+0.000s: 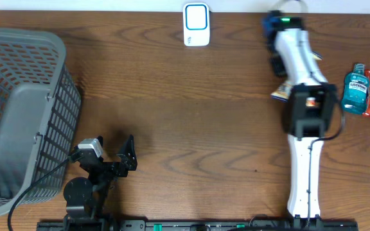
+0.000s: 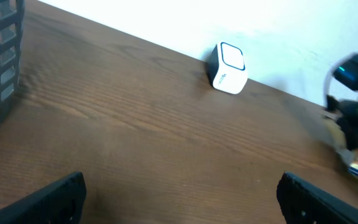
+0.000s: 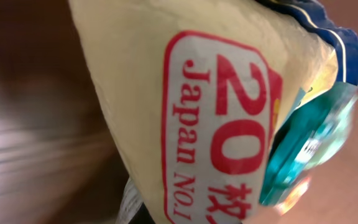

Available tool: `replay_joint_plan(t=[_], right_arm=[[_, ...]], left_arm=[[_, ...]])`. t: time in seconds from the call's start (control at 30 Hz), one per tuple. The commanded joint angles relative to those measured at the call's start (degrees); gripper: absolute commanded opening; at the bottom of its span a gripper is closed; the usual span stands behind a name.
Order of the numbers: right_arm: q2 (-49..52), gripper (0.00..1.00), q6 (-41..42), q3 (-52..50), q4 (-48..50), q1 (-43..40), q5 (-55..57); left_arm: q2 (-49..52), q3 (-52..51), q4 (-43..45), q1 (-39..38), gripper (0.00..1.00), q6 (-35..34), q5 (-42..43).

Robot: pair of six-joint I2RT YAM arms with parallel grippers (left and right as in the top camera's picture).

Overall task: Scan the item barcode
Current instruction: 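Carry the snack bag right and drop it beside the teal bottle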

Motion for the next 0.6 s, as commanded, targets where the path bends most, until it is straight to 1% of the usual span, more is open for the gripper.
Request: replay_joint_plan(t=[0.0,0.1,0.17,0.23,0.37,0.4,0.43,0.47,0.53,0.57], right_arm=[[-2.7,0.01,5.1,-3.1,0.5,-5.9,-1.8],[-2.7,0.01,3.1,-5.5,4.6,-10.8,-2.5],[-2.7,0.01,-0.8,-6.5,7.4,-13.4,-4.5],[-2.7,0.01,-4.0,-6.8,9.7,-15.6,-6.6],[-3.0,0.01,-7.7,-6.7,13.8,-19.0,-9.0],[-3.2,0.02,-8.2,-6.7,14.1,-19.3,-9.3],[-3.4,0.06,-8.4,-6.6,14.4,-19.7,-9.7],[-3.7,0.33,-8.4,-6.3,14.5,-19.9,-11.0],[-4.8,0.81,-9.0,-5.6,14.4,-20.0,-16.2],[-5.8,0.99,-10.2,-5.2,14.4,-19.9,-20.3]], left_arm=[[-0.2,-0.9,-1.2,-0.2,0.98,0.1,0.7],[-0.2,-0.9,-1.2,-0.2,0.98,0.1,0.7],[-0.2,-0.9,-1.2,-0.2,0.98,0.1,0.7],[-0.2,-0.9,-1.2,-0.2,0.98,0.1,0.7],[-0.2,-0.9,-1.2,-0.2,0.98,0.1,0.7],[-0.2,-0.9,-1.2,-0.2,0.98,0.1,0.7],[-0.2,-0.9,-1.2,-0.2,0.98,0.1,0.7],[-0.2,-0.9,-1.2,-0.2,0.98,0.1,0.7],[-0.2,-0.9,-1.2,-0.2,0.98,0.1,0.7],[-0.2,-0.9,-1.2,-0.2,0.98,0.1,0.7]])
